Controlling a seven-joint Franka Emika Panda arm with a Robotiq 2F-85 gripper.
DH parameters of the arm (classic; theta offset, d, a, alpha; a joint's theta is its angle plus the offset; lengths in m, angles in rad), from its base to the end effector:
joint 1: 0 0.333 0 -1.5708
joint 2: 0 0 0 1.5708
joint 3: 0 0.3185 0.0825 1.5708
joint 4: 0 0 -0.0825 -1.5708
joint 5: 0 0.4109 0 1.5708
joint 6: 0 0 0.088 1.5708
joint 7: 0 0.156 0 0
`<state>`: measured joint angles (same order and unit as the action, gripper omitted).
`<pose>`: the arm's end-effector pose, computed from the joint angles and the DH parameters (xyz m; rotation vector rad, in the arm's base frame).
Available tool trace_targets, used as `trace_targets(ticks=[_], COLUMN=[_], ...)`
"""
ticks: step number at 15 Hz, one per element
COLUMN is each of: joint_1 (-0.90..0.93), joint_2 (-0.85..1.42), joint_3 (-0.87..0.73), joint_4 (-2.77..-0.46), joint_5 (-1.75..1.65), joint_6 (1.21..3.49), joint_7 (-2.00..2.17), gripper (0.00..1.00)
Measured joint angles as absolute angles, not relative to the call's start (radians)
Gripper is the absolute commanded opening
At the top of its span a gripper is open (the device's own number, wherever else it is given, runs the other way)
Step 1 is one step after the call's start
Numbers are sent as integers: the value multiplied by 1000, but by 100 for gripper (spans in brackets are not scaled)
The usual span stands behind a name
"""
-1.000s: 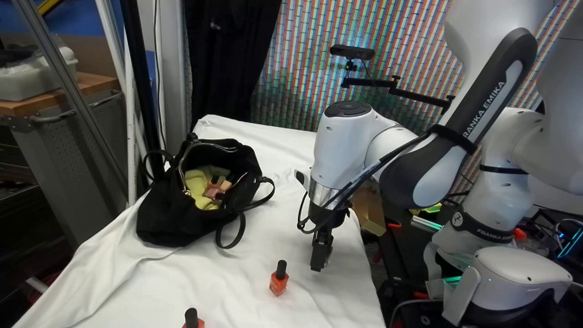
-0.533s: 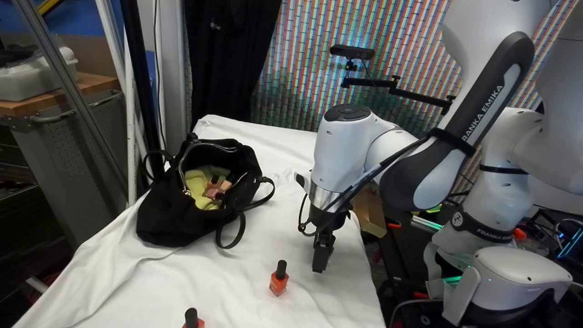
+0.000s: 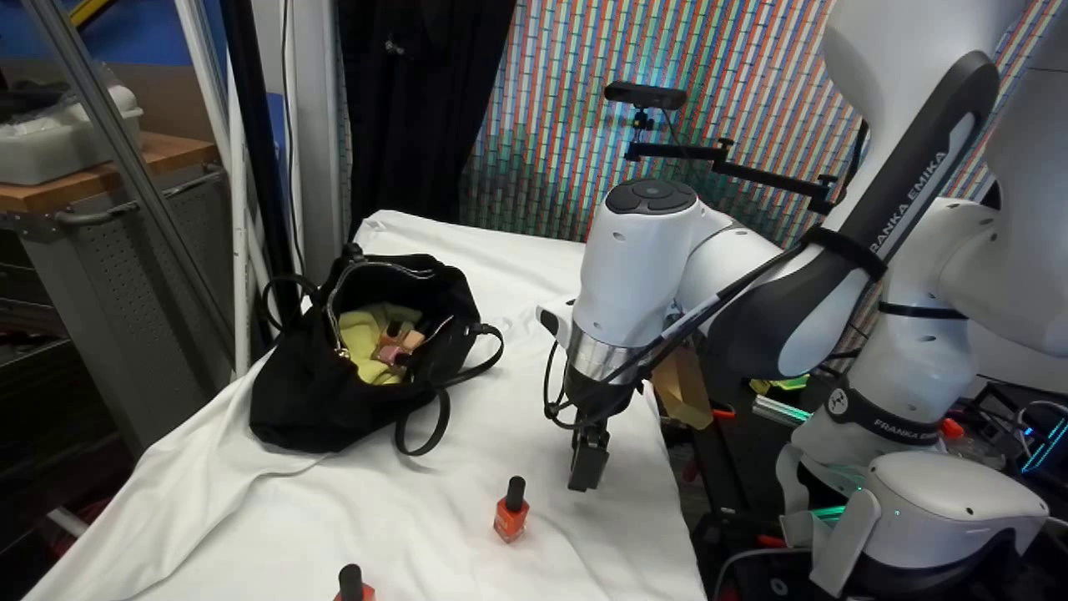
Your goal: Pick up the nail polish and put them in the bag
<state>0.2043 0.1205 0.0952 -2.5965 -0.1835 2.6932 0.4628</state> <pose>0.4277 0.1363 0.1410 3.0719 0.0038 0.0061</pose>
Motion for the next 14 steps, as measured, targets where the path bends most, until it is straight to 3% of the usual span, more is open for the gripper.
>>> trace_targets(ticks=[14], joint_1=[218], joint_2=[94], joint_3=[99], joint_4=[-2596], joint_5=[-199], joint_6=[2651], joint_7=[647], gripper=[100])
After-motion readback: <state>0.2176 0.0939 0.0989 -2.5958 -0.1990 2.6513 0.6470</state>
